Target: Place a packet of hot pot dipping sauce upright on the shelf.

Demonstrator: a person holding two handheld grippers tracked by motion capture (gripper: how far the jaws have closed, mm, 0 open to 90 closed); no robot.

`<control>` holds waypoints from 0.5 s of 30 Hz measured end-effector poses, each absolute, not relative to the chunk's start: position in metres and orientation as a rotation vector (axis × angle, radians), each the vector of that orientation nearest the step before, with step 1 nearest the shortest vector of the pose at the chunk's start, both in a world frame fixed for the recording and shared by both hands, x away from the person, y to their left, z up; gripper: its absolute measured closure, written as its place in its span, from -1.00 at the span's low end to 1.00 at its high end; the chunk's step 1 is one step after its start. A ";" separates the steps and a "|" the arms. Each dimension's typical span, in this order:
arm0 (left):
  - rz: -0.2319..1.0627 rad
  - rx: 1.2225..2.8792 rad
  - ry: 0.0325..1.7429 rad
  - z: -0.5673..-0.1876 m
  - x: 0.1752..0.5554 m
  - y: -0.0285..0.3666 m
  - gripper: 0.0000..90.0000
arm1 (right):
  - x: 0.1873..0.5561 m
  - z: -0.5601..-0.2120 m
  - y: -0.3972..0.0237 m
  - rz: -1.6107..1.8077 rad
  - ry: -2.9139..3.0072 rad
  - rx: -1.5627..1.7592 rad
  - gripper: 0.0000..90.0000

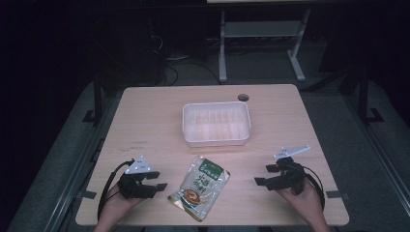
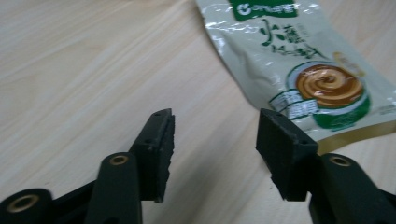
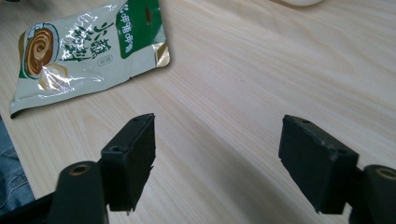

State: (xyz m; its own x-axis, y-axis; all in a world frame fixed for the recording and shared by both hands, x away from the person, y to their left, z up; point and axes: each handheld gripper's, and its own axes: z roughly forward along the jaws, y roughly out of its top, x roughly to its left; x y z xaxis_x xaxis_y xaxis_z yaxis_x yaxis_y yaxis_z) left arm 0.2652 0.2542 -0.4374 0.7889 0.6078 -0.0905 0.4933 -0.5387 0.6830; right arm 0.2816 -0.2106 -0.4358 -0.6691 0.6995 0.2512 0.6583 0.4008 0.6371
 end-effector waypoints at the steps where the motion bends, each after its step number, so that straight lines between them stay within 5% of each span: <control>1: 0.190 2.249 0.804 -0.437 0.265 0.253 0.04 | 0.282 -0.436 -0.211 1.134 2.582 1.253 -0.36; 15: 0.124 2.281 0.732 -0.440 0.264 0.237 0.26 | 0.307 -0.422 -0.171 1.154 2.638 1.174 -0.29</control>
